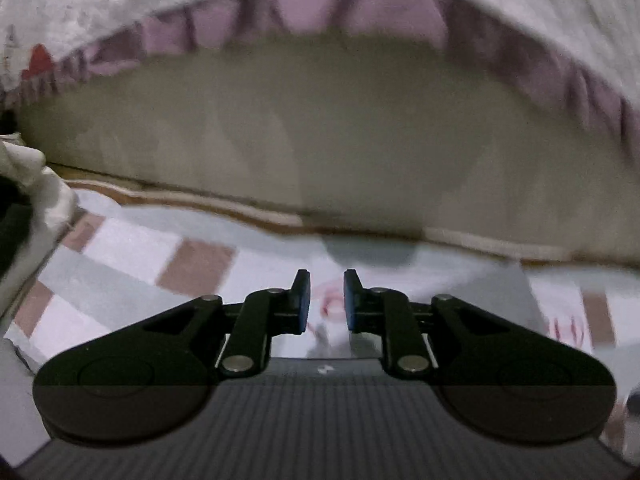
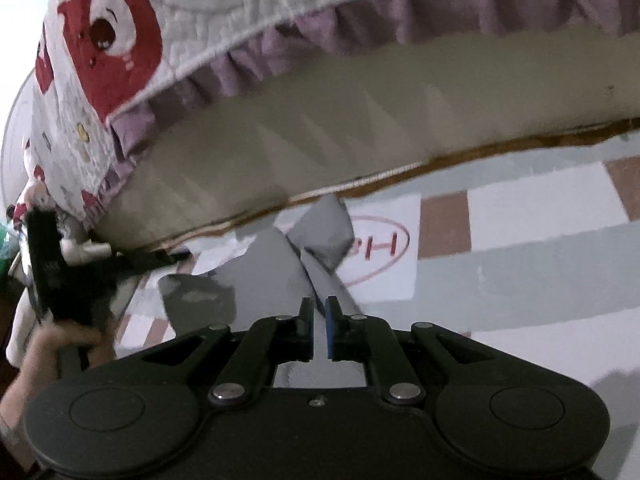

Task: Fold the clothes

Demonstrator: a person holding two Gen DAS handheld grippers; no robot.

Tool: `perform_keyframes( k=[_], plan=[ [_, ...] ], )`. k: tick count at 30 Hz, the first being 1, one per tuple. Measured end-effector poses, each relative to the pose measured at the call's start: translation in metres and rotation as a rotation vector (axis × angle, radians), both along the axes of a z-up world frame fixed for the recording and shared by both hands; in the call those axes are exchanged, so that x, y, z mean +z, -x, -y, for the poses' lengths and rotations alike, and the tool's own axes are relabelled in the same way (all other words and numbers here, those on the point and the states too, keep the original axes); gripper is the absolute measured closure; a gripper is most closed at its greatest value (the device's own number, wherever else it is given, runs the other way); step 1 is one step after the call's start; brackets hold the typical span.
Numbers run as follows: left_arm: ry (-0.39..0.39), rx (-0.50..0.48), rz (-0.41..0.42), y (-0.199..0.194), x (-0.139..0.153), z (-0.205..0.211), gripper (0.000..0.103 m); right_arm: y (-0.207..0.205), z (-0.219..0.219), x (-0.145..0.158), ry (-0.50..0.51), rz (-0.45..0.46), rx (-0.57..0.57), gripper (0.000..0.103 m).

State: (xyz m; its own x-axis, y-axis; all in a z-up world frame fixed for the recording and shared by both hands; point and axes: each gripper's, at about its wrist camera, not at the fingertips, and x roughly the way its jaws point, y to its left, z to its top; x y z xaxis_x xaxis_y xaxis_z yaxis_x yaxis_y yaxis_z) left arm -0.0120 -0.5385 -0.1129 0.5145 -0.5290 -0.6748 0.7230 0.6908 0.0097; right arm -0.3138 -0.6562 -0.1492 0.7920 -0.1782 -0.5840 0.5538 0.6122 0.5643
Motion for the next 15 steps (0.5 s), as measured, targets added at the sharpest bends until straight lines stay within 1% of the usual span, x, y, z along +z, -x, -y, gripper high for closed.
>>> perform_keyframes(
  k=[1,2,3,4,5,6,8,9,10,12,13,15],
  plan=[
    [0.012,-0.032,-0.010,-0.002,0.005,0.000,0.076,0.000,0.001,-0.002,-0.005,-0.008,0.012,0.093],
    [0.023,-0.069,-0.021,-0.003,0.010,0.001,0.064,-0.001,0.001,-0.002,0.003,-0.010,0.024,0.093],
    [0.014,-0.143,-0.048,-0.001,0.012,0.002,0.057,-0.002,0.000,-0.001,0.011,-0.013,0.036,0.093],
    [-0.016,-0.232,-0.071,0.005,0.012,0.005,0.056,-0.003,0.000,-0.001,0.020,-0.015,0.049,0.093],
    [-0.056,-0.303,-0.072,0.012,0.009,0.007,0.056,-0.006,-0.001,0.000,0.038,-0.020,0.074,0.092],
    [-0.103,-0.367,-0.060,0.021,0.004,0.010,0.053,-0.009,-0.002,0.001,0.057,-0.024,0.098,0.092],
    [-0.184,-0.464,-0.028,0.037,-0.008,0.017,0.049,-0.015,-0.004,0.003,0.093,-0.034,0.147,0.091],
    [-0.204,-0.484,-0.027,0.039,-0.015,0.022,0.046,-0.018,-0.005,0.004,0.117,-0.048,0.165,0.091],
    [-0.215,-0.484,-0.044,0.038,-0.022,0.029,0.045,-0.020,-0.007,0.003,0.135,-0.064,0.177,0.091],
    [-0.205,-0.440,-0.126,0.030,-0.035,0.042,0.045,-0.023,-0.010,0.002,0.156,-0.085,0.201,0.091],
    [-0.190,-0.417,-0.184,0.024,-0.039,0.048,0.045,-0.024,-0.011,0.001,0.160,-0.091,0.213,0.091],
    [-0.178,-0.366,-0.281,0.012,-0.047,0.060,0.044,-0.028,-0.016,0.000,0.190,-0.109,0.244,0.088]
  ],
)
